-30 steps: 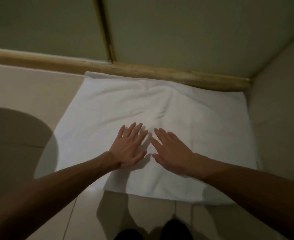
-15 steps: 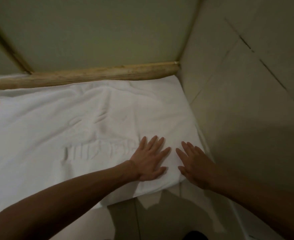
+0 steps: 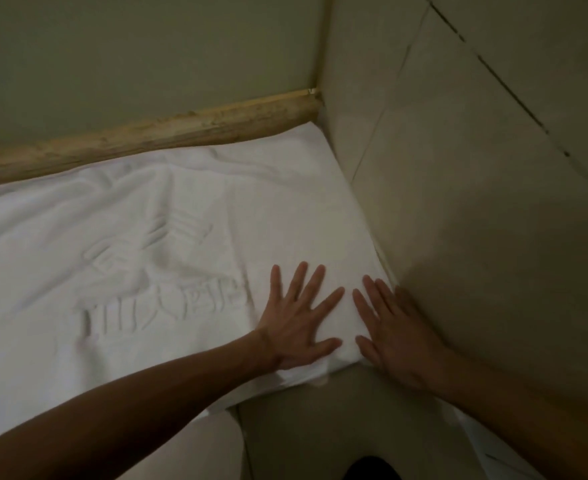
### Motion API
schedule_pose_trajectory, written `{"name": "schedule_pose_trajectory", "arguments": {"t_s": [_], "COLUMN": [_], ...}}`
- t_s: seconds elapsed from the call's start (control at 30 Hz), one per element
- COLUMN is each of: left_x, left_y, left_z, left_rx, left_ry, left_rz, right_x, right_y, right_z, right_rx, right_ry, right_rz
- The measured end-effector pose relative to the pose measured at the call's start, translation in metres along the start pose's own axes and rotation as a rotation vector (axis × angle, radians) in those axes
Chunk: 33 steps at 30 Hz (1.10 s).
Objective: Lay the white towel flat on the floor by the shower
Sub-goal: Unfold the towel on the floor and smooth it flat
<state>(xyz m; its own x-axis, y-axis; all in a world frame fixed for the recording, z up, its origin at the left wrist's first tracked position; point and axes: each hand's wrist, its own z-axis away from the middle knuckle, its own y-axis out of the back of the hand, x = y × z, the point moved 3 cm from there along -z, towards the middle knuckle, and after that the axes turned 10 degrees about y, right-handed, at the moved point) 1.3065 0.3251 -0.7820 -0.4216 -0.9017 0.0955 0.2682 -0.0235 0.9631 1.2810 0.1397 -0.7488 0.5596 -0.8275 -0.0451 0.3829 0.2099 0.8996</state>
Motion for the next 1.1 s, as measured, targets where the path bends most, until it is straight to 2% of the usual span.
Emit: {"name": "schedule_pose_trajectory", "arguments": {"t_s": [0.13, 0.27, 0.33, 0.53, 0.63, 0.9, 1.1], "left_x": [0.007, 0.004, -0.003, -0.007, 0.002, 0.011, 0.006], "left_y": [0.002, 0.004, 0.005, 0.002, 0.000, 0.000, 0.006], "left_z": [-0.003, -0.002, 0.001, 0.012, 0.007, 0.000, 0.010], "left_rx": [-0.001, -0.013, 0.000, -0.024, -0.019, -0.026, -0.025], "left_ry": [0.004, -0.016, -0.023, -0.062, -0.028, -0.004, -0.042], "left_rz": [-0.008, -0.005, 0.016, -0.040, -0.042, -0.047, -0.009], "right_x": [-0.007, -0.024, -0.032, -0.037, -0.032, -0.030, -0.035], "right_y": [0.012, 0.043, 0.049, 0.032, 0.027, 0.037, 0.046], "right_z": [0.009, 0.006, 0.004, 0.012, 0.016, 0.012, -0.005], "right_rx": [-0.048, 0.164, 0.198, 0.074, 0.033, 0.136, 0.089], "right_ry": [-0.039, 0.125, 0.198, 0.379, 0.377, 0.288, 0.216], "right_rz": [0.016, 0.121, 0.115, 0.147, 0.156, 0.162, 0.052]}}
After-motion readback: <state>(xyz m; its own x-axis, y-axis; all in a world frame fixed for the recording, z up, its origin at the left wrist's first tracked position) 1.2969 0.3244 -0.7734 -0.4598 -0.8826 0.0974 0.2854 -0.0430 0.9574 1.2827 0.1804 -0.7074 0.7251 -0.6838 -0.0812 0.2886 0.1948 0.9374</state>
